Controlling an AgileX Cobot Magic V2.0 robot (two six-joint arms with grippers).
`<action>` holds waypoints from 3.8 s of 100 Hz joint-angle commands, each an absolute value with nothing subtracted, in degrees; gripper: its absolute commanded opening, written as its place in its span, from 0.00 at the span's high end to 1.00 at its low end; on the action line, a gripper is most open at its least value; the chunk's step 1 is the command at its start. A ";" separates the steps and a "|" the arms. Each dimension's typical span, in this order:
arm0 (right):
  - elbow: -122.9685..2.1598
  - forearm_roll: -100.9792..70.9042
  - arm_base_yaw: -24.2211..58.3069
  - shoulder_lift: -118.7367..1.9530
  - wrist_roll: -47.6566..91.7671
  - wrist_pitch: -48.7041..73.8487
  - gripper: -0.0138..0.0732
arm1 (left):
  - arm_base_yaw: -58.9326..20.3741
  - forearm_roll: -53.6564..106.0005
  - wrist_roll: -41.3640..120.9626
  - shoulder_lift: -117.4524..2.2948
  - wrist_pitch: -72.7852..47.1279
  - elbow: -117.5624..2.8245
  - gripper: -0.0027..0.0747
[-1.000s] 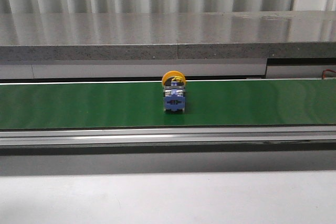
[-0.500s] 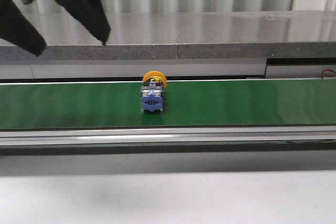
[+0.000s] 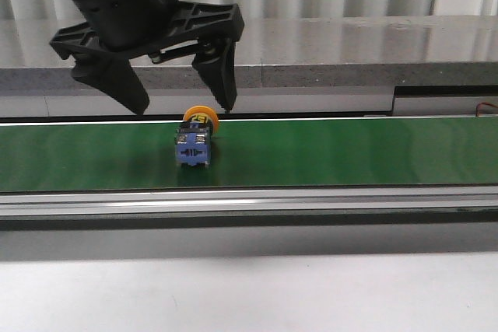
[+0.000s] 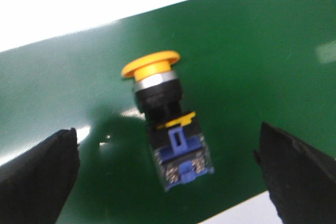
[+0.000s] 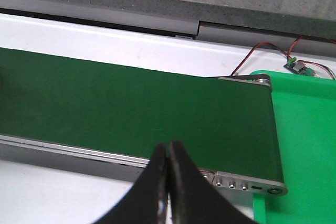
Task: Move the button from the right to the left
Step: 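Lower the open left gripper onto the button and close it, then lift the button off the belt with the left gripper, then carry the button to the blue tray and release it with the left gripper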
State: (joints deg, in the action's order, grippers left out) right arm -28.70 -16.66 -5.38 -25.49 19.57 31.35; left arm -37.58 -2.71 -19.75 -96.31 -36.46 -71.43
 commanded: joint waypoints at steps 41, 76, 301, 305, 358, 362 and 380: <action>-30.27 -16.65 -5.48 -25.56 20.14 27.76 0.92 | -35.66 -5.51 -22.39 -99.85 -38.27 -74.02 0.23; -30.27 -16.65 -5.48 -25.56 20.14 27.76 0.92 | -35.38 -12.44 -23.41 -95.12 -41.71 -74.10 0.99; -30.27 -16.65 -5.48 -25.56 20.14 27.70 0.92 | 18.50 -15.56 -12.14 -97.16 -12.92 -54.52 0.99; -30.27 -16.65 -5.48 -25.56 20.14 27.70 0.92 | 18.50 -15.46 -12.14 -97.16 -12.81 -54.52 0.97; -30.27 -16.65 -5.48 -25.56 20.14 27.70 0.92 | 18.50 -14.71 -12.14 -97.16 -13.01 -54.52 0.41; -30.27 -16.65 -5.48 -25.56 20.14 27.70 0.92 | 18.50 -14.71 -12.14 -97.00 -13.01 -54.52 0.41; -30.27 -16.65 -5.48 -25.56 20.14 27.70 0.92 | 18.50 -14.71 -12.14 -92.80 -11.44 -54.52 0.41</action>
